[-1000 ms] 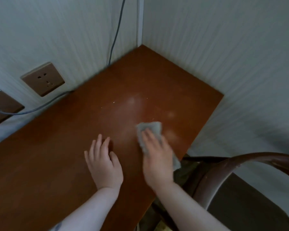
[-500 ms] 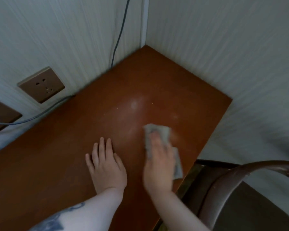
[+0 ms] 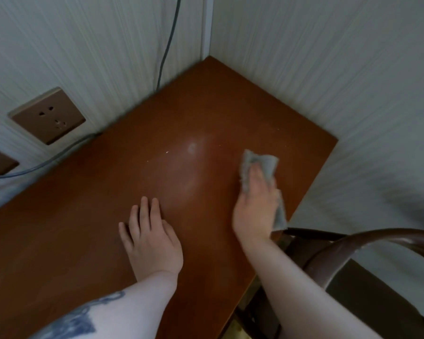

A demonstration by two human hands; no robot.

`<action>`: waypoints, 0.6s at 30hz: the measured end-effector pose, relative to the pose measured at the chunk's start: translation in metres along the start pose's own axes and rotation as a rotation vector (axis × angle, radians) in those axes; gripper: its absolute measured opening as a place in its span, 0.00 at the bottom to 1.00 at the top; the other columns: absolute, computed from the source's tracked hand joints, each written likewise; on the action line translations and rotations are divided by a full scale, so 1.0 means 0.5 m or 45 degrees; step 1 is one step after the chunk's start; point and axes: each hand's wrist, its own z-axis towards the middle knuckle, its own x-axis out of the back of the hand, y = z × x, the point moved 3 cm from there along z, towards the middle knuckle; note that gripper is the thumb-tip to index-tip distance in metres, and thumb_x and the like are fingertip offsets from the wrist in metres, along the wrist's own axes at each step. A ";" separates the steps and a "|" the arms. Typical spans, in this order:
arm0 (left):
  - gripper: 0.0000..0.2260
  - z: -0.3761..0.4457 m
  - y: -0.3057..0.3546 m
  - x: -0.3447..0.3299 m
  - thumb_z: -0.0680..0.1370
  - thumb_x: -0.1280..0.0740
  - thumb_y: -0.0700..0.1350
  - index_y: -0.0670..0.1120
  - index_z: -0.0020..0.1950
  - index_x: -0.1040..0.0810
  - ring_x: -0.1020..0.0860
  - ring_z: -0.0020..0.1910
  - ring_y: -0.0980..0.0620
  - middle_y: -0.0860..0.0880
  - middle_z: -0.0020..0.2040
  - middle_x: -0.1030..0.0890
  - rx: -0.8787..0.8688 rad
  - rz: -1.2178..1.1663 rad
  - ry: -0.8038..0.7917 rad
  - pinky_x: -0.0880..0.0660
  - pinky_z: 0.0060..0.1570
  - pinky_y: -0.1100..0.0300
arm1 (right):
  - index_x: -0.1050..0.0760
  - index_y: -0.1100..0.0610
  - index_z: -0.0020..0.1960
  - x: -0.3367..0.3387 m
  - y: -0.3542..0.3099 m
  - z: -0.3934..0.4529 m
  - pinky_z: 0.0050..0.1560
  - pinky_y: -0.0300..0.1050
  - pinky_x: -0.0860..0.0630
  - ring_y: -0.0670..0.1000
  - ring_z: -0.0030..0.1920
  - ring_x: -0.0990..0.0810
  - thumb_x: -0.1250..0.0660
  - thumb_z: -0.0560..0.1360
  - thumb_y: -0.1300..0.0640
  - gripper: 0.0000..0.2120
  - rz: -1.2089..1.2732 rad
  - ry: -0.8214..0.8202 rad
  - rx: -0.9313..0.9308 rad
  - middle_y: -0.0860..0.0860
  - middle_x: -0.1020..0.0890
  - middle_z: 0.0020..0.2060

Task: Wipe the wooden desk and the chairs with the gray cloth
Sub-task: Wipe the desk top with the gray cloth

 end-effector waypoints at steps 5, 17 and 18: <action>0.22 0.002 -0.003 0.002 0.80 0.50 0.47 0.48 0.74 0.34 0.42 0.75 0.48 0.49 0.75 0.35 0.006 -0.013 0.009 0.51 0.74 0.44 | 0.48 0.52 0.79 -0.064 -0.033 -0.038 0.76 0.55 0.57 0.55 0.77 0.49 0.42 0.78 0.59 0.31 -0.254 -0.439 0.543 0.48 0.42 0.77; 0.21 0.002 -0.009 0.002 0.81 0.45 0.44 0.47 0.75 0.36 0.44 0.76 0.50 0.50 0.76 0.37 0.024 -0.159 0.006 0.55 0.75 0.47 | 0.37 0.52 0.75 -0.050 -0.115 -0.134 0.75 0.56 0.43 0.54 0.75 0.41 0.43 0.78 0.62 0.26 0.181 -0.426 0.605 0.47 0.33 0.73; 0.21 0.003 -0.014 0.005 0.81 0.43 0.42 0.46 0.74 0.36 0.44 0.76 0.50 0.49 0.76 0.37 0.048 -0.235 0.028 0.55 0.75 0.48 | 0.36 0.51 0.75 -0.074 -0.132 -0.161 0.74 0.56 0.45 0.55 0.75 0.41 0.45 0.78 0.58 0.24 0.112 -0.515 0.797 0.47 0.32 0.73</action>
